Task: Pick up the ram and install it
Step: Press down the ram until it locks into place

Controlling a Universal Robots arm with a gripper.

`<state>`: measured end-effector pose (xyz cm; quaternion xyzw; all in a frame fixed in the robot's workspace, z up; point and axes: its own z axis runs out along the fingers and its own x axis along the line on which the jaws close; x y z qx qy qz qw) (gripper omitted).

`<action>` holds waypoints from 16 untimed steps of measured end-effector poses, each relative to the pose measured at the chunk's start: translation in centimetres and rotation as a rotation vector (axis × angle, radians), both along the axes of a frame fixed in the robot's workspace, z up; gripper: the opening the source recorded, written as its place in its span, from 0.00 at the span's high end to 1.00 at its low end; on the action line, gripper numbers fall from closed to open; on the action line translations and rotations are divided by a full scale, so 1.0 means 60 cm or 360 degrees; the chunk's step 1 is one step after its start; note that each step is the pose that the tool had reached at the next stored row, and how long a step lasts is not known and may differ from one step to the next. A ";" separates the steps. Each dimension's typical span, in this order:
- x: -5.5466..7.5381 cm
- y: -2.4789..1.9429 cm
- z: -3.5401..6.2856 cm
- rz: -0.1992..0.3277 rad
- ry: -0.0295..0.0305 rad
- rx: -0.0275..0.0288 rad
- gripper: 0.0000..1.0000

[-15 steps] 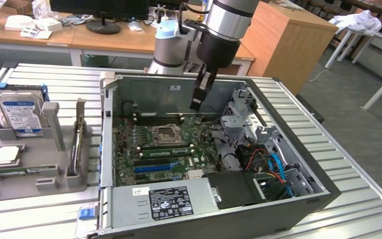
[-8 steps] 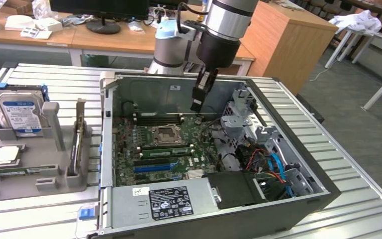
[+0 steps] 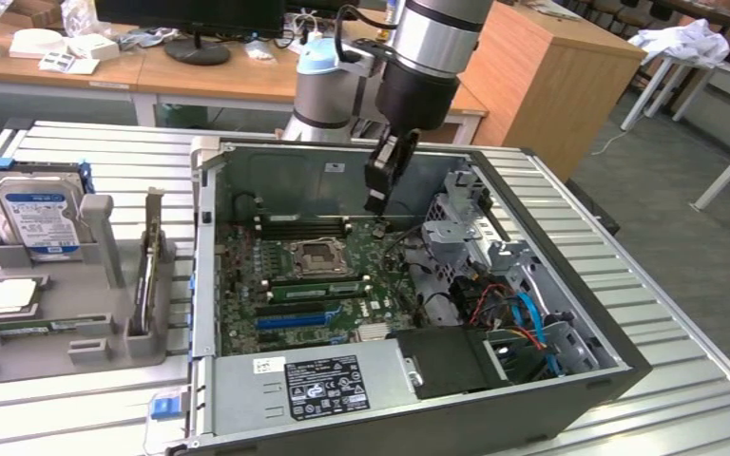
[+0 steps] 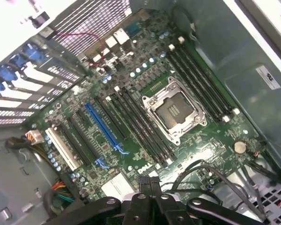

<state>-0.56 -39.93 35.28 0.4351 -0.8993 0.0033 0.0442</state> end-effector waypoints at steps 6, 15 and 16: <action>0.000 0.0001 -0.001 -0.0099 -0.00046 0.00234 0.89; 0.000 0.0001 -0.002 -0.0284 -0.00074 0.00341 0.89; 0.000 0.0001 -0.002 -0.0308 -0.00076 0.00340 0.89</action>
